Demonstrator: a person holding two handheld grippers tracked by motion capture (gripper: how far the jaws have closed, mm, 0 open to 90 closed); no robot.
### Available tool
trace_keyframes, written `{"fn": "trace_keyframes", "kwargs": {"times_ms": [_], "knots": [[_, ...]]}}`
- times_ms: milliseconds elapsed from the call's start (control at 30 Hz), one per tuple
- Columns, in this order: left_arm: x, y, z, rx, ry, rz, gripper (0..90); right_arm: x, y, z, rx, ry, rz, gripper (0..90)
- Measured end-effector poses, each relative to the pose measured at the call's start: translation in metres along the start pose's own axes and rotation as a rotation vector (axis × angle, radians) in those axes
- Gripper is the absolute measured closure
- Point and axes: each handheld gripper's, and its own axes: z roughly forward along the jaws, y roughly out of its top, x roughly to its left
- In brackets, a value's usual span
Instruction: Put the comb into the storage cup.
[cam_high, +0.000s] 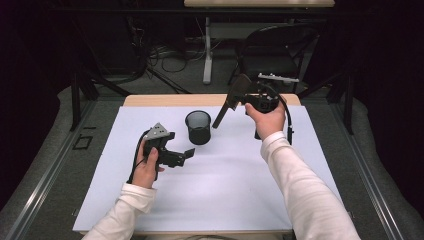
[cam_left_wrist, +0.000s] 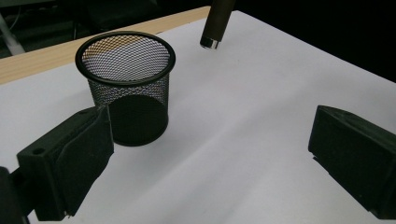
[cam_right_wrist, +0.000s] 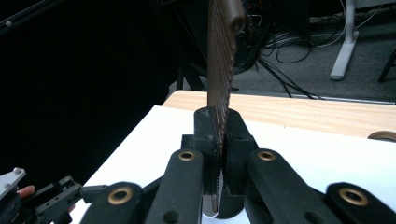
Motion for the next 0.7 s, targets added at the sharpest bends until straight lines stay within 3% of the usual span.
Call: {"fn": "trace_keyframes", "kwargs": {"times_ms": [700], "knots": [[0.000, 0.000, 0.000, 0.000, -0.005, -0.002, 0.4, 0.002, 0.014, 0.006, -0.029, -0.038, -0.018, 87.1]]}}
